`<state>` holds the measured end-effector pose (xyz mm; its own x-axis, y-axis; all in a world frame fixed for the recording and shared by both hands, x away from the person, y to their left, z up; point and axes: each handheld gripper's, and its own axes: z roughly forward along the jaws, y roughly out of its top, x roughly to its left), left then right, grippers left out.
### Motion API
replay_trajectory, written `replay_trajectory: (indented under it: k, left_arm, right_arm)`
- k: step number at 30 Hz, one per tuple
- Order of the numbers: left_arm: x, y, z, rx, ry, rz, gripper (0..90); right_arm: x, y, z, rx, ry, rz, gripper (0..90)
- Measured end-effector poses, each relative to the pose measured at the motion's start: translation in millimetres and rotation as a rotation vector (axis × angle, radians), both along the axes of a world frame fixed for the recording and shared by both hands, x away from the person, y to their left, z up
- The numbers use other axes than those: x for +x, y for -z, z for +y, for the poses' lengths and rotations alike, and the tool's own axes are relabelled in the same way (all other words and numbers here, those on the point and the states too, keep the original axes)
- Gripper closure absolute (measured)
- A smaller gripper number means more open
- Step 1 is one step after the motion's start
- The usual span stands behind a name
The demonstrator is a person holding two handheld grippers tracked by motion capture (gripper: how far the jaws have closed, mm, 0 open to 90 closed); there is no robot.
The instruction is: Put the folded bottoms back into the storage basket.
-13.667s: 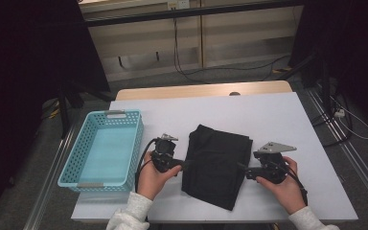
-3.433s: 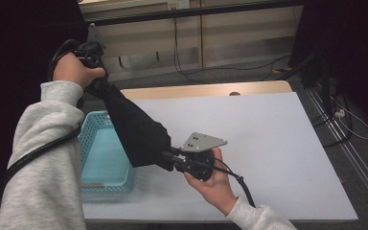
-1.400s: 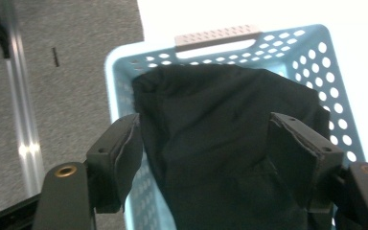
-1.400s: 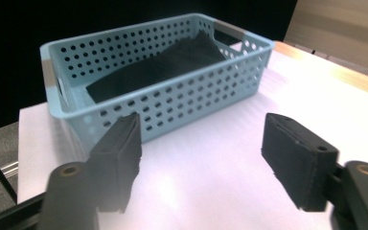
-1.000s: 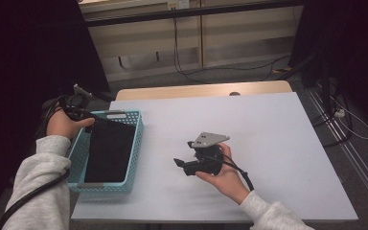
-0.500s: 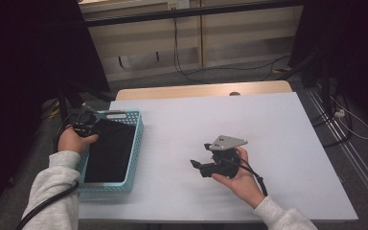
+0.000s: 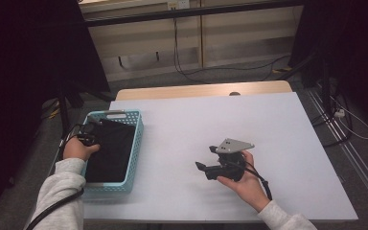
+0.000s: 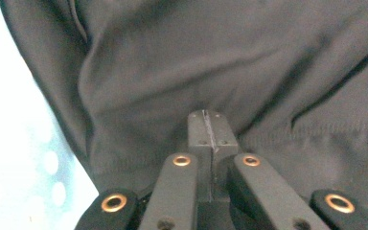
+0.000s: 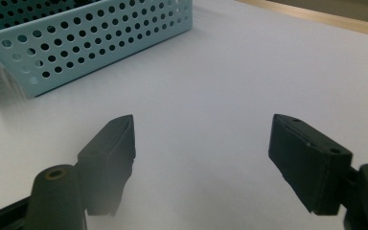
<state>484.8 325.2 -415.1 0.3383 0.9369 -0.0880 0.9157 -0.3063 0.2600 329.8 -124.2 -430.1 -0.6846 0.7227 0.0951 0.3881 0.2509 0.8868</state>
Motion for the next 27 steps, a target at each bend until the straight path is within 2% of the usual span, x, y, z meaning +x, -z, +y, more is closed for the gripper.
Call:
replay_trajectory:
  k: [2,3,6,11,14,16,18,20,22,24,27]
  left_arm:
    - [-2.9,0.6,3.0,-0.013,-0.008,0.005,90.0]
    - [-5.5,0.9,5.6,0.0,-0.002,0.017,90.0]
    - [-12.0,1.5,12.4,-0.021,-0.009,0.023,90.0]
    - [-15.8,-3.5,16.0,-0.004,0.0,0.033,90.0]
    - [-14.0,-9.6,17.9,-0.009,-0.037,-0.044,90.0]
    - [-10.7,-11.1,20.1,-0.005,-0.046,-0.072,90.0]
    - [-7.1,-7.2,20.4,0.003,-0.06,-0.082,90.0]
    - [-4.7,-2.1,20.7,0.019,-0.074,-0.076,90.0]
    - [-4.6,1.9,21.6,0.003,-0.088,-0.041,90.0]
    - [-6.7,1.4,20.3,0.013,-0.077,-0.001,90.0]
    - [-12.5,2.1,21.0,-0.005,-0.083,0.007,90.0]
  right_arm:
    - [-0.5,1.2,0.1,0.001,0.0,0.003,24.2]
    - [-0.7,1.6,0.0,0.002,0.0,0.004,24.2]
    - [-1.7,2.8,-0.2,0.001,-0.002,0.003,24.2]
    - [-1.7,3.3,-0.1,-0.002,-0.002,0.003,23.9]
    - [-1.9,2.7,0.6,0.003,-0.002,0.001,23.9]
    - [-1.5,2.6,1.2,0.004,-0.002,0.0,23.9]
    - [-1.1,2.7,1.9,0.005,-0.002,0.0,23.9]
    - [-1.1,2.7,2.4,0.002,-0.005,-0.001,23.7]
    - [-1.5,2.6,2.4,0.003,-0.006,-0.003,23.7]
    - [-1.7,2.4,1.7,0.006,-0.004,-0.005,23.7]
    - [-1.1,3.0,-0.5,0.006,-0.002,-0.003,23.5]
